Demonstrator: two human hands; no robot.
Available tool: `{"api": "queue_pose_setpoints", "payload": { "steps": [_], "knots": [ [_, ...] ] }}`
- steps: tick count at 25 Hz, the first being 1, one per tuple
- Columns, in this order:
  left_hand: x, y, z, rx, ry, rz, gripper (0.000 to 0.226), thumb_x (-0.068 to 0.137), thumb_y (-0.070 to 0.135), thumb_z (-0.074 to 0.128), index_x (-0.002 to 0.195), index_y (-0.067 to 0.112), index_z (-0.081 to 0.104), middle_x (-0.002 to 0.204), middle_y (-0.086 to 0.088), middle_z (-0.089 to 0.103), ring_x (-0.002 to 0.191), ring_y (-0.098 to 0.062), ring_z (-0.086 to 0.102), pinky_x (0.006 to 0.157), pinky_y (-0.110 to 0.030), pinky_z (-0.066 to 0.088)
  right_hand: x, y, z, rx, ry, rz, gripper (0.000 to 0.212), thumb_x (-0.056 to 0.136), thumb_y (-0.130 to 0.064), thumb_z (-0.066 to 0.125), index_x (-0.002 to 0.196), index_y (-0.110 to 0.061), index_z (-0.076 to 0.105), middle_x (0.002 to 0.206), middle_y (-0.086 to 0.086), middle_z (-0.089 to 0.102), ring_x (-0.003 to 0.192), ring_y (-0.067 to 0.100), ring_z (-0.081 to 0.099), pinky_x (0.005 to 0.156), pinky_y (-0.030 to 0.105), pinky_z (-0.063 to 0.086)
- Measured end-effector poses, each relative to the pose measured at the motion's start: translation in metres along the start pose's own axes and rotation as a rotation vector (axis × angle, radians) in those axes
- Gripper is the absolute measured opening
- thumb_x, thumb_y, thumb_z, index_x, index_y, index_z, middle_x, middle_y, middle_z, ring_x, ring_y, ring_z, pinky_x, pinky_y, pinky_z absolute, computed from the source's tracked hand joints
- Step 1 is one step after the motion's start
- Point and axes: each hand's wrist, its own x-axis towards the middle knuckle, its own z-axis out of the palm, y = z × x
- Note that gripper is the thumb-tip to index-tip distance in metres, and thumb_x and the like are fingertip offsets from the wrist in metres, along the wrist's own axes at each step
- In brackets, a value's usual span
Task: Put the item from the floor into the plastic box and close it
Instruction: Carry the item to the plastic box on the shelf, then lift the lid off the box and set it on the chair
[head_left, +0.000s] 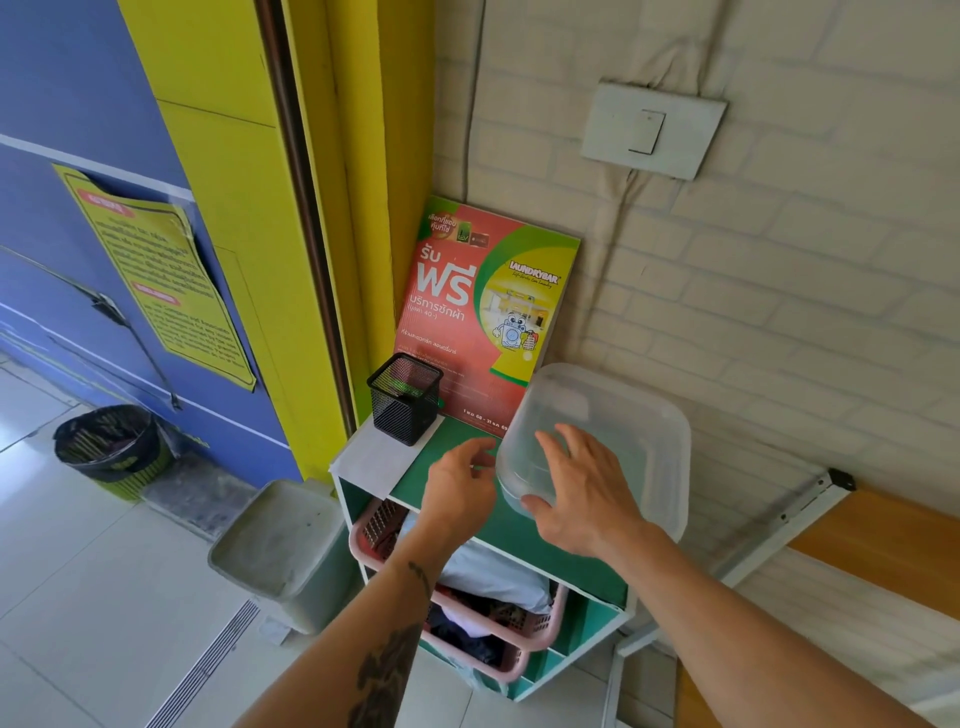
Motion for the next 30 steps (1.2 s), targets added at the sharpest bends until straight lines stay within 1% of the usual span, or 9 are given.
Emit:
{"api": "queue_pose_setpoints", "payload": {
  "steps": [2, 3, 6, 10, 15, 17, 22, 26, 30],
  "knots": [
    [-0.001, 0.001, 0.001, -0.063, -0.038, -0.041, 0.042, 0.087, 0.000, 0.050, 0.120, 0.021, 0.066, 0.096, 0.000, 0.070, 0.078, -0.017, 0.065, 0.051, -0.010, 0.046, -0.002, -0.001, 0.002, -0.023, 0.016, 0.011, 0.084, 0.084, -0.053, 0.057, 0.151, -0.014, 0.026, 0.154, 0.013, 0.027, 0.143, 0.032, 0.025, 0.117, 0.044, 0.022],
    [-0.001, 0.000, 0.002, -0.104, -0.046, -0.061, 0.043, 0.085, -0.001, 0.052, 0.119, 0.022, 0.066, 0.093, -0.001, 0.070, 0.074, -0.017, 0.064, 0.045, -0.010, 0.045, -0.003, -0.002, 0.002, -0.031, 0.027, 0.014, 0.084, 0.083, -0.054, 0.057, 0.151, -0.014, 0.027, 0.152, 0.014, 0.029, 0.141, 0.033, 0.027, 0.117, 0.044, 0.023],
    [0.001, -0.001, 0.005, -0.195, -0.047, -0.116, 0.042, 0.082, 0.001, 0.057, 0.115, 0.024, 0.068, 0.081, -0.001, 0.069, 0.059, -0.013, 0.058, 0.041, -0.016, 0.043, -0.003, -0.005, 0.005, -0.085, 0.051, 0.014, 0.083, 0.082, -0.055, 0.057, 0.148, -0.013, 0.030, 0.145, 0.014, 0.036, 0.135, 0.033, 0.033, 0.113, 0.044, 0.029],
    [0.005, -0.005, 0.005, -0.245, -0.057, -0.141, 0.040, 0.079, 0.000, 0.060, 0.110, 0.024, 0.069, 0.068, 0.001, 0.065, 0.059, -0.015, 0.058, 0.050, -0.026, 0.049, 0.001, -0.005, 0.002, -0.119, 0.061, -0.013, 0.077, 0.079, -0.055, 0.056, 0.141, -0.012, 0.039, 0.137, 0.013, 0.046, 0.128, 0.032, 0.041, 0.105, 0.045, 0.038],
    [0.008, -0.009, 0.005, -0.253, -0.093, -0.138, 0.037, 0.080, 0.004, 0.063, 0.111, 0.024, 0.069, 0.072, 0.000, 0.068, 0.067, -0.019, 0.065, 0.066, -0.041, 0.059, 0.004, -0.005, -0.004, -0.151, 0.051, -0.040, 0.073, 0.076, -0.057, 0.053, 0.133, -0.012, 0.045, 0.129, 0.011, 0.053, 0.119, 0.031, 0.049, 0.094, 0.044, 0.048],
    [0.010, -0.010, 0.005, -0.254, -0.103, -0.143, 0.033, 0.080, 0.006, 0.064, 0.107, 0.024, 0.069, 0.074, -0.001, 0.070, 0.070, -0.020, 0.067, 0.070, -0.045, 0.059, 0.005, -0.004, -0.005, -0.166, 0.052, -0.058, 0.070, 0.075, -0.058, 0.052, 0.129, -0.013, 0.049, 0.123, 0.009, 0.057, 0.114, 0.030, 0.052, 0.086, 0.042, 0.050],
    [0.014, -0.010, 0.004, -0.252, -0.144, -0.177, 0.027, 0.080, 0.008, 0.066, 0.100, 0.026, 0.068, 0.074, -0.003, 0.071, 0.070, -0.021, 0.066, 0.070, -0.047, 0.059, 0.010, -0.003, -0.008, -0.240, 0.042, -0.128, 0.065, 0.072, -0.059, 0.049, 0.116, -0.012, 0.056, 0.104, 0.009, 0.062, 0.094, 0.029, 0.059, 0.067, 0.038, 0.050],
    [0.016, -0.010, 0.005, -0.248, -0.160, -0.200, 0.024, 0.080, 0.008, 0.065, 0.097, 0.024, 0.067, 0.073, -0.002, 0.070, 0.071, -0.020, 0.067, 0.071, -0.045, 0.060, 0.011, -0.003, -0.010, -0.283, 0.008, -0.184, 0.062, 0.072, -0.056, 0.049, 0.111, -0.009, 0.058, 0.099, 0.011, 0.064, 0.089, 0.031, 0.061, 0.064, 0.038, 0.051],
    [0.019, -0.008, 0.003, -0.245, -0.164, -0.232, 0.021, 0.081, 0.008, 0.066, 0.099, 0.019, 0.066, 0.076, -0.004, 0.070, 0.072, -0.020, 0.067, 0.072, -0.042, 0.060, 0.018, 0.001, -0.027, -0.281, 0.065, -0.224, 0.050, 0.075, -0.054, 0.046, 0.095, -0.010, 0.059, 0.085, 0.009, 0.066, 0.074, 0.032, 0.064, 0.057, 0.034, 0.046]
  ]
}}
